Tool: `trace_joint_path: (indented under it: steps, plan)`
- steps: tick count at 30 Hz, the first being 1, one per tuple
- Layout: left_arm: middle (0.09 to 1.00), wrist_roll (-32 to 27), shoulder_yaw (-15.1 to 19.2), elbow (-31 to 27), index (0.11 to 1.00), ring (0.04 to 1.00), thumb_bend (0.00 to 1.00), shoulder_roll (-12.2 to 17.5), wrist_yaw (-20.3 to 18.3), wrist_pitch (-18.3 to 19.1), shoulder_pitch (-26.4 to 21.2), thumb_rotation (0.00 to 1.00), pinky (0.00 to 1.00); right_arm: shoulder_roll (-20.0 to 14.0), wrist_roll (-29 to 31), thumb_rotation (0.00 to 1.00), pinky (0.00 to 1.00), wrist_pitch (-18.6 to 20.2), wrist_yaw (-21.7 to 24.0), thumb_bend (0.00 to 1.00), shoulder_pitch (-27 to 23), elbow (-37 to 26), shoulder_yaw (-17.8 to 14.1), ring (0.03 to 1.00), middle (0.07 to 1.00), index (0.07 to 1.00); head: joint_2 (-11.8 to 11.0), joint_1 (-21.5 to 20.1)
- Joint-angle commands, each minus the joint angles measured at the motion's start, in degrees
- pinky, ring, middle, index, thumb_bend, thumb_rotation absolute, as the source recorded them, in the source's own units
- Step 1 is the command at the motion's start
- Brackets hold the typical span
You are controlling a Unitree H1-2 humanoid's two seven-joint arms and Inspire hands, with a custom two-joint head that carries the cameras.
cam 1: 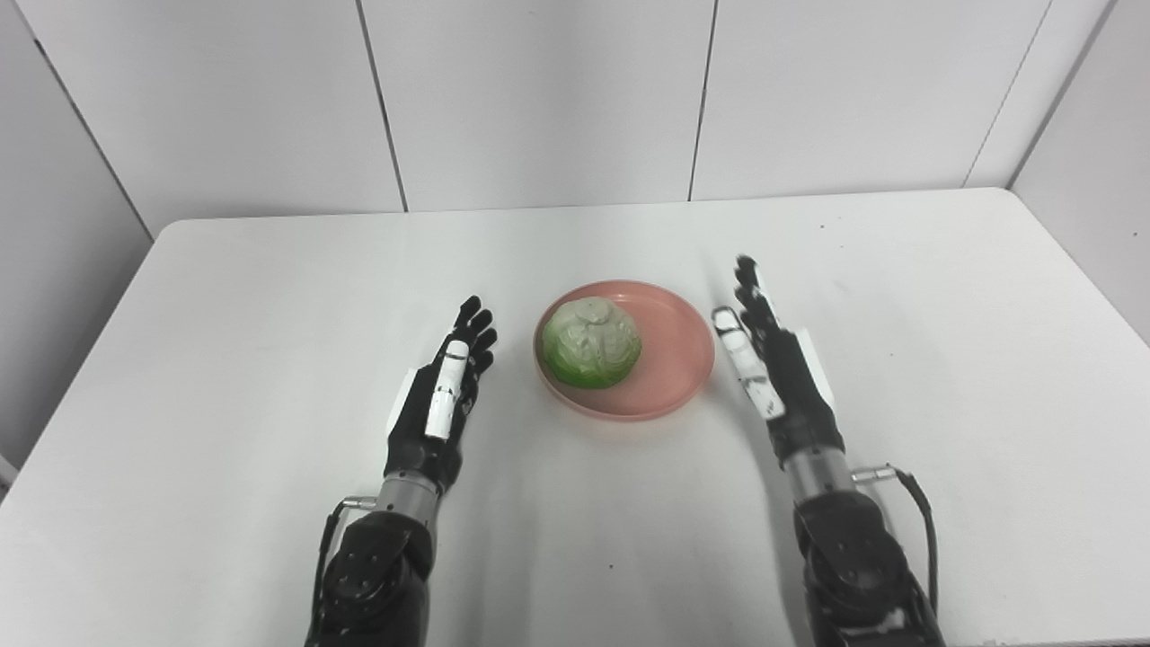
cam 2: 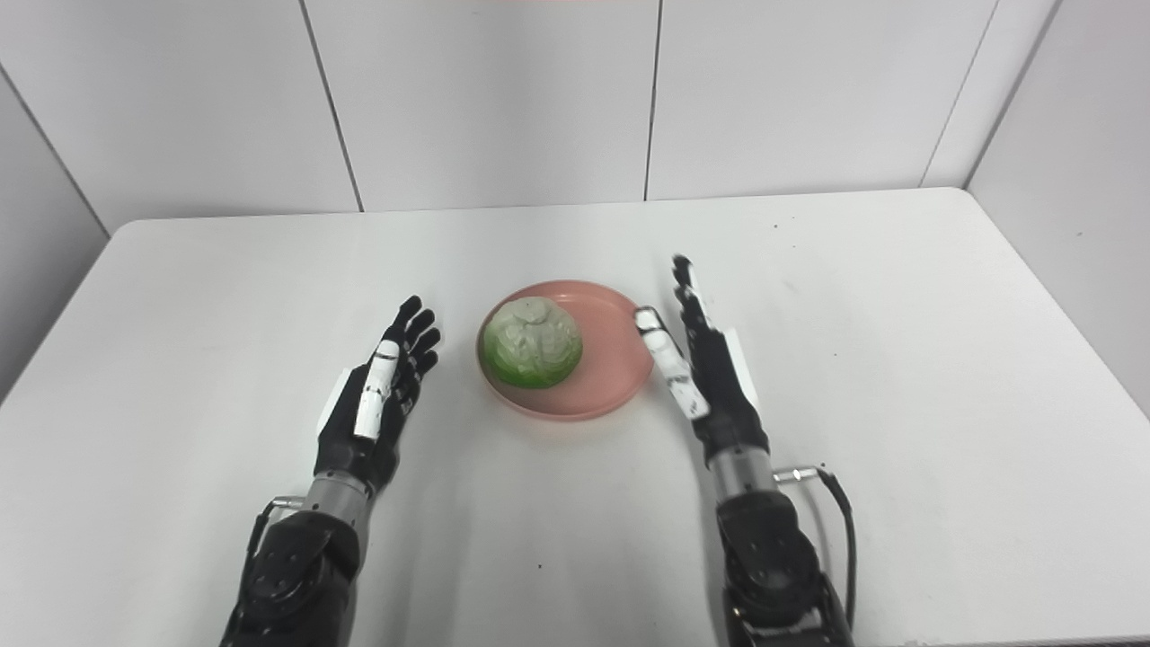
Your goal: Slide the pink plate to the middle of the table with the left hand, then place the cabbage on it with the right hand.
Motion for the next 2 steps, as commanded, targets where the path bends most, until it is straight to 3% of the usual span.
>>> trace_joint_path:
  steps: [1, 2]
  plan:
    - [0.979, 0.21, -0.39, 0.38, 0.972, 0.975, 0.41, 0.17, -0.58, -0.10, 2.79, 1.00, 1.00, 0.97, 1.04, 1.00, 1.00, -1.74, -0.64, 0.62, -1.37, -0.51, -0.25, 1.000, 1.000, 1.000, 0.04, 0.02]
    - [0.977, 0.26, -0.51, 0.22, 0.970, 0.973, 0.41, 0.19, -0.61, 0.04, 3.02, 1.00, 1.00, 0.99, 1.31, 1.00, 1.00, -2.22, -0.68, 0.57, -1.06, -0.14, -0.36, 1.000, 1.000, 1.000, 0.04, 0.02]
